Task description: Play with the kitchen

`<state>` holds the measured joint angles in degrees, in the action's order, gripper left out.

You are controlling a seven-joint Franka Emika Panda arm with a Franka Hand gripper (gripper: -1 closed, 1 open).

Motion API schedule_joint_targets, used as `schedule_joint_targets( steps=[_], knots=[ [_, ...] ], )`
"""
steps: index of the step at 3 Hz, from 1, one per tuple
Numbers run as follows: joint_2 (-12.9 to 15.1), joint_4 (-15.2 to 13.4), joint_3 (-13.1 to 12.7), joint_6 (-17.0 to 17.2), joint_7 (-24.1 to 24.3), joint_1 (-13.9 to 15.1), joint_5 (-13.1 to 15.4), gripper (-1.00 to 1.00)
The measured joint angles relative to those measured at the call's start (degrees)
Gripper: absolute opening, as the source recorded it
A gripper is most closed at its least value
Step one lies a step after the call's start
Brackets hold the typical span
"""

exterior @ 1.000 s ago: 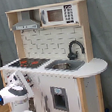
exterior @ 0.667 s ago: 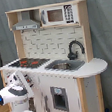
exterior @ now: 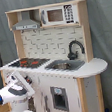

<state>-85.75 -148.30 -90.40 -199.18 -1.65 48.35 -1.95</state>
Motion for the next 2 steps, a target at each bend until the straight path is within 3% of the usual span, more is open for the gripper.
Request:
schedule_joint_targets(
  steps=[2],
  knots=[
    [-0.07, 0.06, 0.01, 0.58, -14.02, -0.16, -0.01, -1.0]
  ],
)
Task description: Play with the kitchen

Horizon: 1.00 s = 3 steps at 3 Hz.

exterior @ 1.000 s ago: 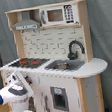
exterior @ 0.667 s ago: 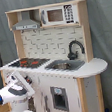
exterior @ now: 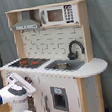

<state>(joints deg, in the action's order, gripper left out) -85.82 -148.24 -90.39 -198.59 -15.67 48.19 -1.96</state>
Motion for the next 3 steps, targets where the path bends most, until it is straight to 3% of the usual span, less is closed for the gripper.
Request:
schedule_joint_targets(
  steps=[3],
  knots=[
    [-0.01, 0.07, 0.01, 0.7, -21.18, -0.18, -0.02, -1.0]
  ],
)
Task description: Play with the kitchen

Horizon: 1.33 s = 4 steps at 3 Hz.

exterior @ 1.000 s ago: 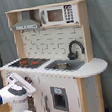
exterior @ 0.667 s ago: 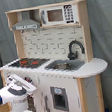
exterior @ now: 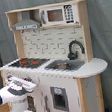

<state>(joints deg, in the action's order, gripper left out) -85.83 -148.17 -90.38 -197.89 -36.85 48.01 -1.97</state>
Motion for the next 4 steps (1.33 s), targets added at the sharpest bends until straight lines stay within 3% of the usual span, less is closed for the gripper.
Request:
schedule_joint_targets(
  steps=[4],
  knots=[
    [0.0, 0.0, 0.01, 0.07, -24.34, -0.01, -0.02, -1.0]
  ],
)
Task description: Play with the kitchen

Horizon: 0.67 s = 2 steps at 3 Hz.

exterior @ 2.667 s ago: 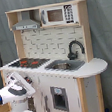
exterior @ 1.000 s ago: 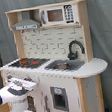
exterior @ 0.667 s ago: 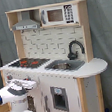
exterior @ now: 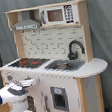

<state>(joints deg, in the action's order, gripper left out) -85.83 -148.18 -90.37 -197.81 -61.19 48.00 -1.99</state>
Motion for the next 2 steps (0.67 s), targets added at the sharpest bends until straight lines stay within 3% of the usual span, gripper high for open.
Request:
schedule_joint_targets(
  steps=[1, 2],
  knots=[
    [0.08, 0.0, 0.0, 0.02, -1.04, -0.11, -0.05, -1.0],
    [0.08, -0.01, 0.0, 0.02, -1.0, -0.13, -0.07, 1.0]
  ],
)
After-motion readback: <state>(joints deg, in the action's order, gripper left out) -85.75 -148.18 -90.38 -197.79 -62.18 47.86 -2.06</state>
